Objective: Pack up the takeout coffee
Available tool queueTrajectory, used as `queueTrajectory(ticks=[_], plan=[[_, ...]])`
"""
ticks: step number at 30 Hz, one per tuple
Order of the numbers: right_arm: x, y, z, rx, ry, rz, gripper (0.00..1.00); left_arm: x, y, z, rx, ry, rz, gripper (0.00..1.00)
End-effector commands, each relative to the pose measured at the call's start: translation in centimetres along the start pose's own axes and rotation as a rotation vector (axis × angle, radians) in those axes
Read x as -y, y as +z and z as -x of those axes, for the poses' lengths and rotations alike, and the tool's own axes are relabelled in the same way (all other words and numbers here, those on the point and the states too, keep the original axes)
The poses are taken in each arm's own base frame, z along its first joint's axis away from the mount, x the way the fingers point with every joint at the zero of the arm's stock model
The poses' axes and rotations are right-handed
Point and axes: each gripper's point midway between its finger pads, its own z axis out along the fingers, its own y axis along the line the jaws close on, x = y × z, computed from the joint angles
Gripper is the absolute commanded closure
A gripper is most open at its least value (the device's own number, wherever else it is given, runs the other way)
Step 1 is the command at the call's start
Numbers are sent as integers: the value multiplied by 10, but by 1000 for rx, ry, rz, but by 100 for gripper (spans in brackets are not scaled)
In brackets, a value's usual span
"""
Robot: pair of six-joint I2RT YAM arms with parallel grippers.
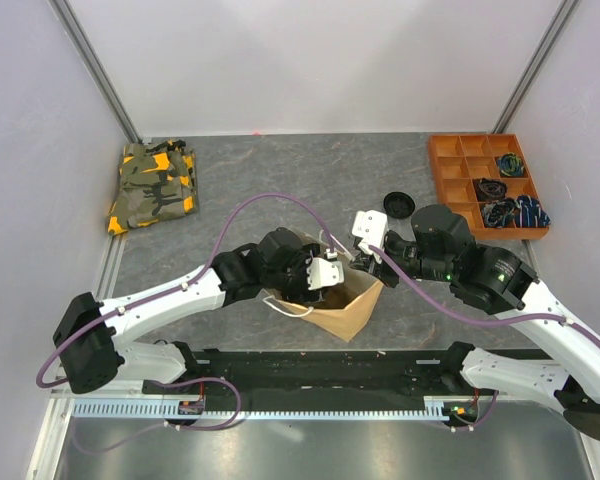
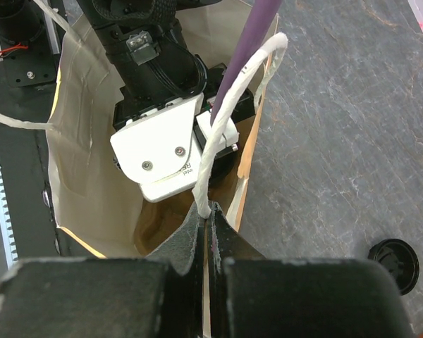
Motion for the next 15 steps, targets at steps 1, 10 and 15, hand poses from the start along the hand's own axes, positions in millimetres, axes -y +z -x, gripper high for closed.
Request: queueTrajectory(ticks=[1,10,15], plan=[[5,-4,9,29,-18,-21,100,22,-5,-24,-108,-73,-83,38],[3,-2,7,26,-21,-11,100,8,-9,-13,-81,-67,-20,12],[4,-2,7,26,-24,-11,100,-1,-14,-1,-36,-59,21,0]])
